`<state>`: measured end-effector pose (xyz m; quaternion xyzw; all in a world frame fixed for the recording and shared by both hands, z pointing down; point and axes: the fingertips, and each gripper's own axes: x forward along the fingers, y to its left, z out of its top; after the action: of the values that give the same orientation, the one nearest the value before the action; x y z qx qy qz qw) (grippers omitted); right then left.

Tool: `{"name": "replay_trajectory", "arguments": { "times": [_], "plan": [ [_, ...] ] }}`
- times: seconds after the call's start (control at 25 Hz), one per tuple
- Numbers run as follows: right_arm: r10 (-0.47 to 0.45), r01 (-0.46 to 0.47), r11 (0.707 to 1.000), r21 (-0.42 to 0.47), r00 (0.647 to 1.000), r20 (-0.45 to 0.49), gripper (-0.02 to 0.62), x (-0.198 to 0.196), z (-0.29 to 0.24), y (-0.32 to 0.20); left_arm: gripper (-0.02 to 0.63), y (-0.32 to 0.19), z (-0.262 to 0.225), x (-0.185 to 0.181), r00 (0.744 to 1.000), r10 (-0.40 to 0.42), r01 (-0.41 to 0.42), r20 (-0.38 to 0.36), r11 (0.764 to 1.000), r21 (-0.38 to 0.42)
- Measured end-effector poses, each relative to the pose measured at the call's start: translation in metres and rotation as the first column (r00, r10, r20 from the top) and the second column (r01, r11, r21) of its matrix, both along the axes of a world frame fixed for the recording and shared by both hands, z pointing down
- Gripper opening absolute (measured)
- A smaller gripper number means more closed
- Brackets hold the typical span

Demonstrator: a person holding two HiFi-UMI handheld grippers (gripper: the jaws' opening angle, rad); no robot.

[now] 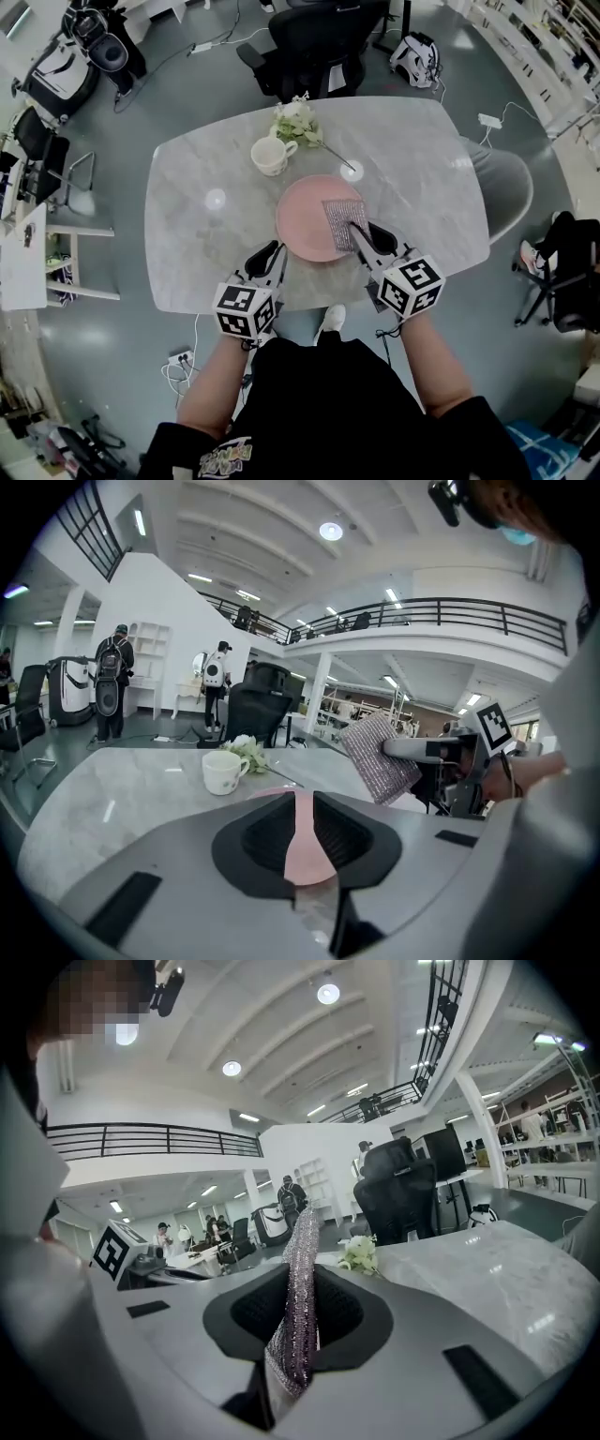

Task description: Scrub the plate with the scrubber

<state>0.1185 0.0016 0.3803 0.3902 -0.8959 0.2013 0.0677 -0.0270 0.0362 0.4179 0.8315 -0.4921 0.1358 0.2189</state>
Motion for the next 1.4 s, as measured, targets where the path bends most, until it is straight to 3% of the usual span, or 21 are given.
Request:
{"name": "replay_trajectory", "arguments": {
  "times": [0.6, 1.04, 1.4],
  "plan": [
    [-0.064, 0.063, 0.997, -0.051, 0.998, -0.004, 0.075, 0.004, 0.025, -0.004, 0.097, -0.004, 0.045, -0.008, 0.993, -0.112, 0.116, 0.035, 0.986, -0.118],
    [-0.078, 0.071, 0.992, -0.103, 0.995, -0.065, 0.075, -0.01, 0.052, -0.02, 0.097, -0.034, 0.095, -0.02, 0.994, -0.104, 0.11, 0.041, 0.97, -0.216],
    [-0.144, 0.118, 0.977, -0.176, 0.979, -0.146, 0.075, -0.04, 0.09, -0.044, 0.097, -0.065, 0.15, -0.031, 0.993, -0.088, 0.107, 0.072, 0.942, -0.319]
  ]
}}
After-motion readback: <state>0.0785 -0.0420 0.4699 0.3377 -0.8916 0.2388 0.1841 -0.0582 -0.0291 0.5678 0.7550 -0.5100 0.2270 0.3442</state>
